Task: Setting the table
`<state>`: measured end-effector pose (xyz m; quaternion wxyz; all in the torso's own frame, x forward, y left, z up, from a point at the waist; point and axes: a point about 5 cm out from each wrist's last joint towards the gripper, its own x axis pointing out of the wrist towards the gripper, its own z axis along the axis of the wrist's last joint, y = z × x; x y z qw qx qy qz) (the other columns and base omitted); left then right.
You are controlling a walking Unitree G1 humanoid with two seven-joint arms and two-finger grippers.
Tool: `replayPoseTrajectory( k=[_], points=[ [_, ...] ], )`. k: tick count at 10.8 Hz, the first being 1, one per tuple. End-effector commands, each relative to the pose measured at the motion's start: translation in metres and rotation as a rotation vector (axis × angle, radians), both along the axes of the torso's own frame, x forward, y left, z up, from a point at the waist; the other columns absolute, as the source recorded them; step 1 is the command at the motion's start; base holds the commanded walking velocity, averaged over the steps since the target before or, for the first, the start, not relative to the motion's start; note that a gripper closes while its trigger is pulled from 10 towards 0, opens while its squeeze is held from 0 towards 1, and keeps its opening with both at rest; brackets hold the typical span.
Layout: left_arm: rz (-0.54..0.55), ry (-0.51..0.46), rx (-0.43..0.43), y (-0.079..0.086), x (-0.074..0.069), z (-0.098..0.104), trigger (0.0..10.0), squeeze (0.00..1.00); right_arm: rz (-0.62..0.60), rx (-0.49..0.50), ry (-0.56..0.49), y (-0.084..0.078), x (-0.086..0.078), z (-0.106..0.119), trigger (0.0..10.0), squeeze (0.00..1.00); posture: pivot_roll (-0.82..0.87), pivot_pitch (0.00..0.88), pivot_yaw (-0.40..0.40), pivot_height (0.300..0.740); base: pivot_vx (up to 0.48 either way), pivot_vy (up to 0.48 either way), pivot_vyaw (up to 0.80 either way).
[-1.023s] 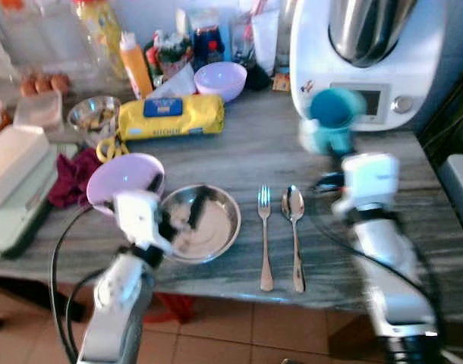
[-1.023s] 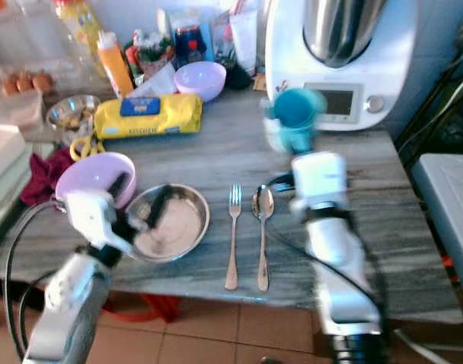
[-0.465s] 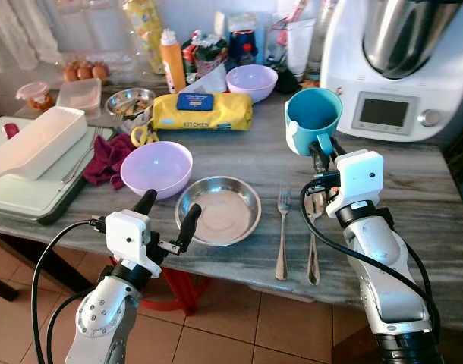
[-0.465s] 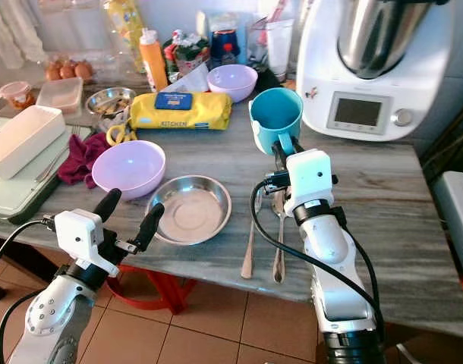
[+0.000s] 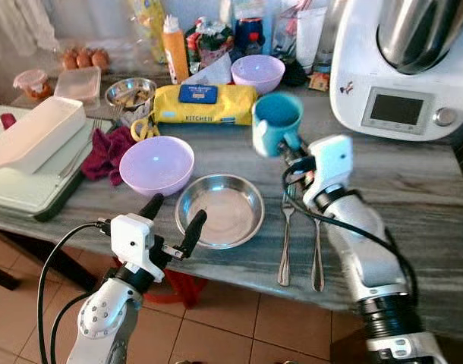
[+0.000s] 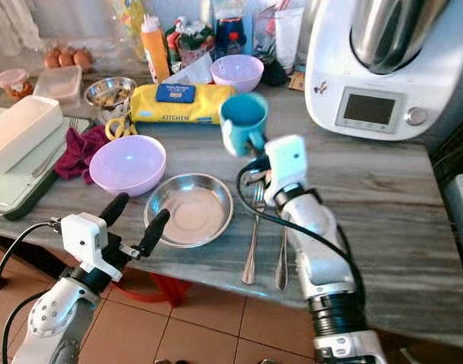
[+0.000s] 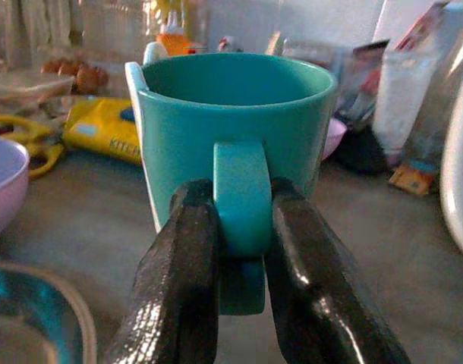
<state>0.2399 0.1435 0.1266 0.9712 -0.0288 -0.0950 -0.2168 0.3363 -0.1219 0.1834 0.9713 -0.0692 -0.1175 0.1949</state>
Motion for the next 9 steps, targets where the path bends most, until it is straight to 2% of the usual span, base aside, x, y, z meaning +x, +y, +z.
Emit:
replayPoseTrajectory(
  k=[1, 4, 7, 8, 9],
  points=[
    [-0.005, 0.007, 0.002, 0.001, -0.002, -0.002, 10.0, 0.0, 0.024, 0.002, -0.031, 0.005, 0.001, 0.007, 10.0, 0.0, -0.02, 0.17, 0.046, 0.74, 0.0, 0.0, 0.0],
    [-0.014, 0.0, -0.002, -0.001, -0.002, 0.0, 10.0, 0.0, 0.06, 0.038, 0.001, 0.011, 0.011, 0.002, 10.0, 0.0, -0.02, 0.173, 0.047, 0.74, 0.0, 0.0, 0.0],
    [-0.015, -0.002, -0.002, -0.001, -0.003, 0.001, 10.0, 0.0, 0.059, 0.041, 0.006, 0.012, 0.012, 0.001, 10.0, 0.0, -0.01, 0.175, 0.048, 0.74, 0.0, 0.0, 0.0],
    [-0.024, -0.019, -0.004, -0.007, -0.002, 0.012, 10.0, 0.0, 0.104, 0.039, 0.051, 0.02, 0.014, -0.008, 10.0, 0.0, -0.01, 0.18, 0.051, 0.74, 0.0, 0.0, 0.0],
    [-0.024, -0.022, -0.004, -0.007, -0.002, 0.014, 10.0, 0.0, 0.116, 0.049, 0.069, 0.023, 0.014, -0.012, 10.0, 0.0, -0.01, 0.18, 0.051, 0.74, 0.0, 0.0, 0.0]
  ],
)
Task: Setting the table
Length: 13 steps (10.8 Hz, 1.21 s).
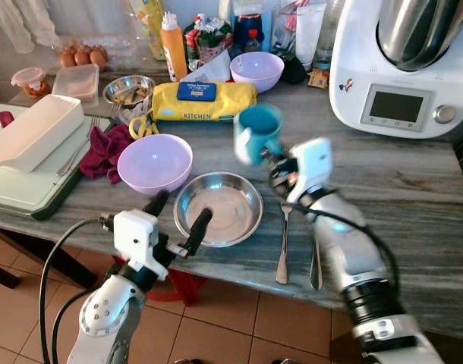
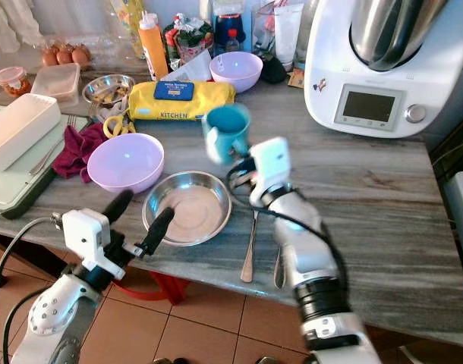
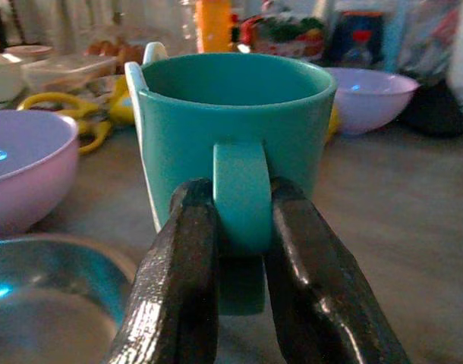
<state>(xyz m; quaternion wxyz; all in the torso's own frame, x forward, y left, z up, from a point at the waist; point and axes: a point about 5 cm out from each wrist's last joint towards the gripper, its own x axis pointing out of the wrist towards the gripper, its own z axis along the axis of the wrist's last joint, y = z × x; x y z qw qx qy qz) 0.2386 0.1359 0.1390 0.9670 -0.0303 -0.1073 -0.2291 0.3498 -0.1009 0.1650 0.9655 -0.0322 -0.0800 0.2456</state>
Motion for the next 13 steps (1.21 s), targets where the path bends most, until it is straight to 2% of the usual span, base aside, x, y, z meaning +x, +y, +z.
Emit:
replayPoseTrajectory(
  k=[1, 6, 7, 8, 9, 13],
  points=[
    [0.003, 0.002, 0.003, 0.0, -0.001, 0.002, 10.0, 0.0, 0.025, 0.01, -0.019, 0.005, 0.001, 0.004, 10.0, 0.0, 0.0, 0.182, 0.05, 0.74, 0.0, 0.0, 0.0],
    [0.002, 0.005, 0.003, -0.002, 0.0, 0.005, 10.0, 0.0, 0.041, 0.03, 0.024, 0.008, 0.001, -0.008, 10.0, 0.0, -0.01, 0.181, 0.05, 0.74, 0.0, 0.0, 0.0],
    [0.003, 0.006, 0.003, -0.002, 0.001, 0.005, 10.0, 0.0, 0.054, 0.031, 0.027, 0.01, 0.0, -0.01, 10.0, 0.06, -0.01, 0.181, 0.05, 0.74, 0.0, 0.0, 0.0],
    [0.004, 0.007, 0.002, -0.002, 0.0, 0.005, 10.0, 0.0, 0.055, 0.029, 0.026, 0.01, 0.0, -0.01, 10.0, 0.95, 0.0, 0.179, 0.05, 0.74, 0.0, 0.0, 0.0],
    [-0.008, 0.011, -0.001, -0.002, 0.0, 0.004, 10.0, 0.0, 0.057, 0.029, 0.026, 0.01, 0.0, -0.01, 10.0, 1.0, 0.0, 0.179, 0.051, 0.74, 0.0, 0.0, 0.0],
    [-0.075, 0.027, -0.016, -0.005, -0.001, 0.001, 10.0, 0.0, 0.055, 0.029, 0.005, 0.009, 0.001, -0.007, 10.0, 1.0, 0.0, 0.177, 0.053, 0.74, 0.0, 0.0, 0.0]
  ],
)
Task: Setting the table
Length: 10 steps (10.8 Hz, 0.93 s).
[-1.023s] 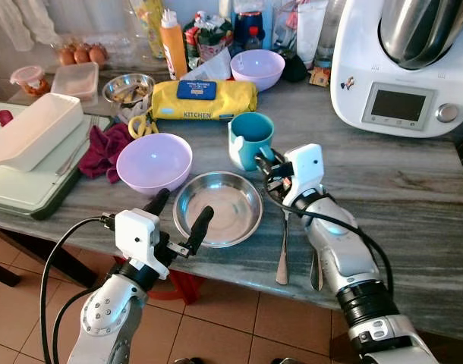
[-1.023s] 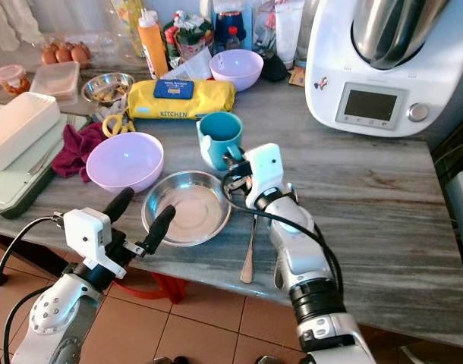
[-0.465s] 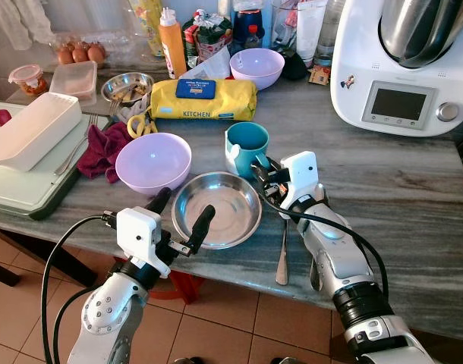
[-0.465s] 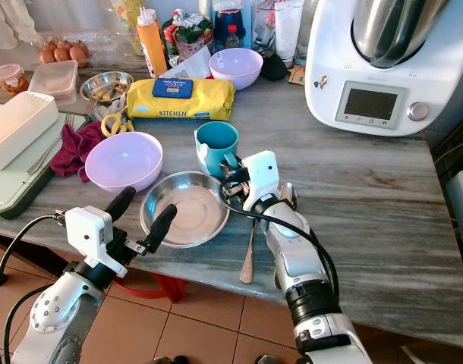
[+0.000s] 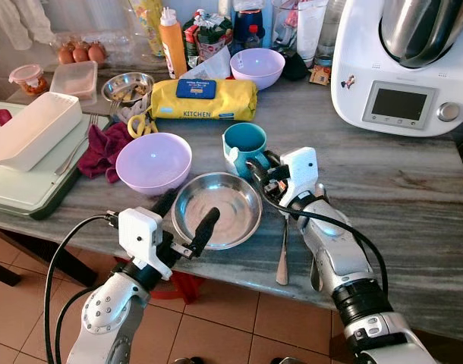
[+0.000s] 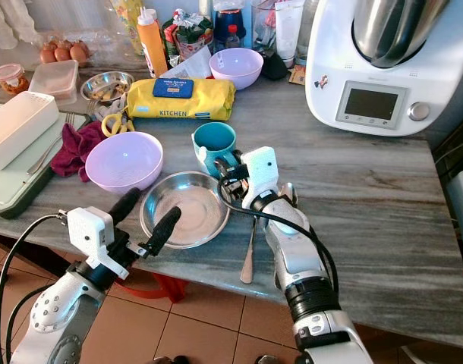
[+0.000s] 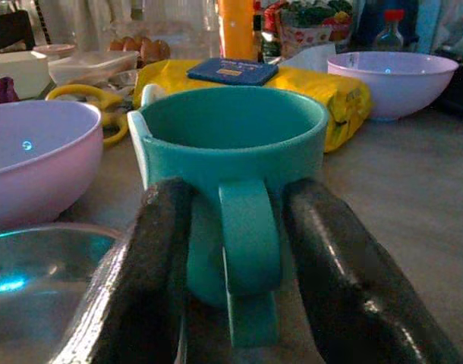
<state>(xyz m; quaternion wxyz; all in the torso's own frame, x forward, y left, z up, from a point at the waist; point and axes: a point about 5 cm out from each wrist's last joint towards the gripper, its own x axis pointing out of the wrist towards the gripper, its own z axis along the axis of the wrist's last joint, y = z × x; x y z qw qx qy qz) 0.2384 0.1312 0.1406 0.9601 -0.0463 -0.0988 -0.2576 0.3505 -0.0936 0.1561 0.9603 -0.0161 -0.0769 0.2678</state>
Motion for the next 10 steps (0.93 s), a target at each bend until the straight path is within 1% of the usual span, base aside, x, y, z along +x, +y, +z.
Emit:
replayPoseTrajectory(
  k=[1, 4, 5, 7, 9, 10],
  points=[
    [-0.016, 0.006, 0.003, 0.0, -0.001, -0.001, 10.0, 0.0, 0.006, 0.001, -0.025, 0.002, 0.001, 0.005, 10.0, 1.0, 0.0, 0.177, 0.053, 0.74, 0.0, 0.0, 0.0],
    [-0.018, 0.002, 0.0, 0.001, 0.0, -0.002, 10.0, 0.0, -0.024, 0.036, -0.084, -0.002, 0.002, 0.023, 10.0, 1.0, 0.0, 0.168, 0.053, 0.74, 0.0, 0.0, 0.0],
    [-0.017, 0.001, 0.0, 0.002, 0.0, -0.001, 10.0, 0.0, -0.033, 0.056, -0.115, -0.002, -0.002, 0.031, 10.0, 1.0, 0.0, 0.163, 0.053, 0.74, 0.0, 0.0, 0.0],
    [-0.004, -0.006, 0.0, 0.003, 0.001, 0.0, 10.0, 0.0, -0.068, 0.09, -0.139, -0.006, -0.01, 0.038, 10.0, 1.0, 0.0, 0.163, 0.053, 0.74, 0.0, 0.0, 0.0],
    [0.008, -0.012, -0.004, 0.004, 0.003, 0.001, 10.0, 0.0, -0.1, 0.095, -0.145, -0.01, -0.018, 0.039, 10.0, 1.0, -0.01, 0.158, 0.057, 0.74, 0.0, 0.0, 0.0],
    [0.047, -0.019, 0.0, 0.007, 0.006, 0.003, 10.0, 0.0, -0.148, 0.098, -0.151, -0.016, -0.023, 0.038, 10.0, 1.0, -0.01, 0.158, 0.057, 0.74, 0.0, 0.0, 0.0]
  ],
)
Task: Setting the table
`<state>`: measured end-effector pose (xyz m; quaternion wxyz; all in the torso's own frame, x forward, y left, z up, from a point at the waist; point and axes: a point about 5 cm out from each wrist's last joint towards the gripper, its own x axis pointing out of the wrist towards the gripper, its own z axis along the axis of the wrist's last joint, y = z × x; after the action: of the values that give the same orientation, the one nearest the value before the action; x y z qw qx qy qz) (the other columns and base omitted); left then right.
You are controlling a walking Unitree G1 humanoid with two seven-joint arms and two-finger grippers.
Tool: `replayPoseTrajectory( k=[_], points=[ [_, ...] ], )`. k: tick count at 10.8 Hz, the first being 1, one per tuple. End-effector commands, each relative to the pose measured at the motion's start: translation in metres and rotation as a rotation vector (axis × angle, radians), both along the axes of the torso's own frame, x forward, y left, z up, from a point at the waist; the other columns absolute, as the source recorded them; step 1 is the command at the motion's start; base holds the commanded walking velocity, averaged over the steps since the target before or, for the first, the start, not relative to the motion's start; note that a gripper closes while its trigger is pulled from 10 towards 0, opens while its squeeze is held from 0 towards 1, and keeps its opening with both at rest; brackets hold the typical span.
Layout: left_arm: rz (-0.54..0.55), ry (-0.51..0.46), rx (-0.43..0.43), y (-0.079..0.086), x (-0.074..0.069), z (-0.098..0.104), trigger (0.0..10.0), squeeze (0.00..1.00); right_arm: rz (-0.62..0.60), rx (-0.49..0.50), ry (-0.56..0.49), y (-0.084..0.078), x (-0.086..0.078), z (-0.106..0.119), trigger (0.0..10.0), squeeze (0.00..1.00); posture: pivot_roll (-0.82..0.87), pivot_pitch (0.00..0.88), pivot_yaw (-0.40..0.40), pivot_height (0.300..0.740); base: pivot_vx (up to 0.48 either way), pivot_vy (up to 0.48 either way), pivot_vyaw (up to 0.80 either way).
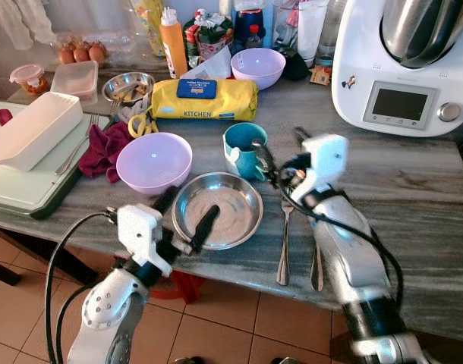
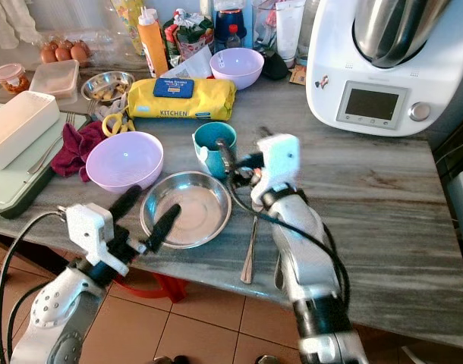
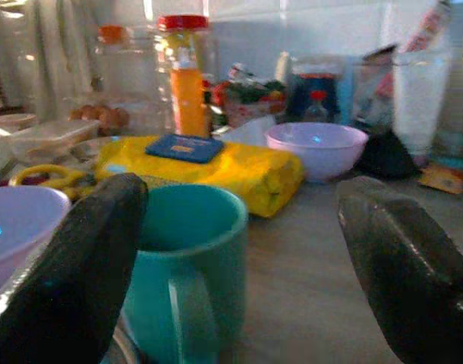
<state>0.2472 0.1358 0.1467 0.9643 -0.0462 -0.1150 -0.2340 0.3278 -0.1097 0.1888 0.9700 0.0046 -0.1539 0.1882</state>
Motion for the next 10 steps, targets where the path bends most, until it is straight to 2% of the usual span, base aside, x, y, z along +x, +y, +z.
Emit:
replayPoseTrajectory(
  k=[1, 3, 5, 6, 7, 8, 9, 10],
  points=[
    [0.05, 0.003, -0.001, 0.007, 0.003, -0.001, 10.0, 0.0, -0.038, 0.024, -0.005, -0.006, -0.003, 0.003, 10.0, 1.0, -0.02, 0.154, 0.058, 0.74, 0.0, 0.0, 0.0],
    [0.185, 0.017, 0.019, 0.014, 0.006, -0.004, 10.0, 0.0, -0.096, 0.082, 0.03, -0.018, -0.012, 0.003, 10.0, 1.0, -0.02, 0.147, 0.053, 0.74, 0.0, 0.0, 0.0],
    [0.313, 0.044, 0.058, 0.017, 0.014, -0.008, 10.0, 0.0, -0.121, 0.056, 0.026, -0.023, -0.018, 0.001, 10.0, 1.0, -0.02, 0.143, 0.051, 0.74, 0.0, 0.0, 0.0],
    [0.353, 0.048, 0.065, 0.018, 0.017, -0.009, 10.0, 0.0, -0.143, 0.05, 0.029, -0.026, -0.019, 0.001, 10.0, 1.0, -0.03, 0.14, 0.049, 0.74, 0.0, 0.0, 0.0],
    [0.346, 0.047, 0.055, 0.017, 0.017, -0.008, 10.0, 0.0, -0.155, 0.039, 0.025, -0.027, -0.02, 0.002, 10.0, 1.0, -0.03, 0.14, 0.049, 0.74, 0.0, 0.0, 0.0],
    [0.326, 0.029, 0.036, 0.011, 0.021, -0.002, 10.0, 0.0, -0.15, 0.01, -0.002, -0.024, -0.021, 0.009, 10.0, 0.06, -0.03, 0.133, 0.049, 0.74, 0.0, 0.0, 0.8],
    [0.326, 0.025, 0.034, 0.009, 0.022, -0.001, 10.0, 0.0, -0.146, -0.01, -0.019, -0.023, -0.02, 0.012, 10.0, 0.0, -0.03, 0.133, 0.049, 0.74, 0.0, 0.0, 0.8],
    [0.329, 0.024, 0.034, 0.009, 0.022, -0.001, 10.0, 0.0, -0.145, -0.021, -0.027, -0.022, -0.02, 0.014, 10.0, 0.0, -0.04, 0.132, 0.047, 0.74, 0.0, 0.0, 0.8]
  ],
)
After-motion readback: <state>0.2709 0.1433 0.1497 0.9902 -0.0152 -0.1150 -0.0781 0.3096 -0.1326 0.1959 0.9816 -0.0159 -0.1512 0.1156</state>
